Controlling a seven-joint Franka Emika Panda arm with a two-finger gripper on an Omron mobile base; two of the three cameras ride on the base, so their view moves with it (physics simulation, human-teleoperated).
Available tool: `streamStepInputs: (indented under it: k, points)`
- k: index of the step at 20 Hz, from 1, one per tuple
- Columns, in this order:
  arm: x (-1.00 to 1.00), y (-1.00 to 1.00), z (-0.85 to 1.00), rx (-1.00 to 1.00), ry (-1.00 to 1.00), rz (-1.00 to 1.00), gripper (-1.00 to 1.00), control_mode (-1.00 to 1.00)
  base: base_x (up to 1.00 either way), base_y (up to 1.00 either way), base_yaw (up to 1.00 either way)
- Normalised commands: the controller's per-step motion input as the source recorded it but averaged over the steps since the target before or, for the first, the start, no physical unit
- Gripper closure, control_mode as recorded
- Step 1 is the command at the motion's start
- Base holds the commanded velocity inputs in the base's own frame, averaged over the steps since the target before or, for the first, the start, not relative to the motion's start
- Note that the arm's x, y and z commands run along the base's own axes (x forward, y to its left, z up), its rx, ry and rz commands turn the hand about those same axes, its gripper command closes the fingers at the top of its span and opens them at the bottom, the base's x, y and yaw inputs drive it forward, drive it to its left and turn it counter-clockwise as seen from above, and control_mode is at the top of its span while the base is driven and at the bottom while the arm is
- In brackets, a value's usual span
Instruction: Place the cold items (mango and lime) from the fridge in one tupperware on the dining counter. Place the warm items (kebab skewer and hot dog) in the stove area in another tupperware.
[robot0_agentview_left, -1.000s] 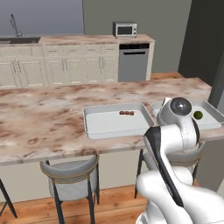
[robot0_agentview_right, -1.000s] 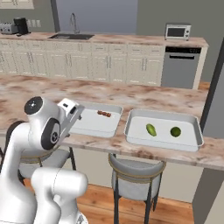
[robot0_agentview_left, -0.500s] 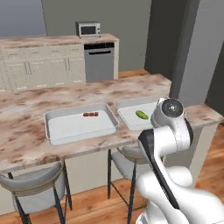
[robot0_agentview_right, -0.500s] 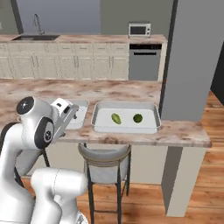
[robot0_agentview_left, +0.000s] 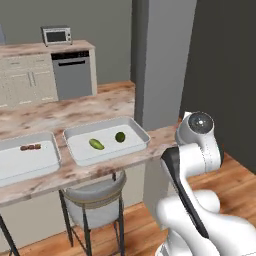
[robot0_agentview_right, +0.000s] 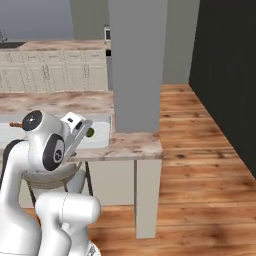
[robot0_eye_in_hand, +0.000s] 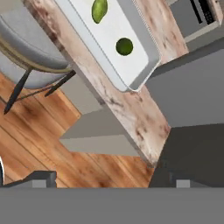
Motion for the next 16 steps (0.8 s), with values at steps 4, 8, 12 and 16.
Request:
streamStepInputs:
  k: [4, 8, 12, 16]
  points:
    - [0.00, 0.00, 0.00, 0.00, 0.00, 0.00, -1.00, 1.00, 0.05, -1.00, -0.11]
    - [0.00, 0.00, 0.00, 0.00, 0.00, 0.00, -1.00, 1.00, 0.16, -1.00, -0.04]
    - [0.00, 0.00, 0.00, 0.00, 0.00, 0.00, -1.00, 1.00, 0.23, -1.00, -0.01]
    - [0.00, 0.00, 0.00, 0.00, 0.00, 0.00, -1.00, 1.00, 0.38, -1.00, 0.00]
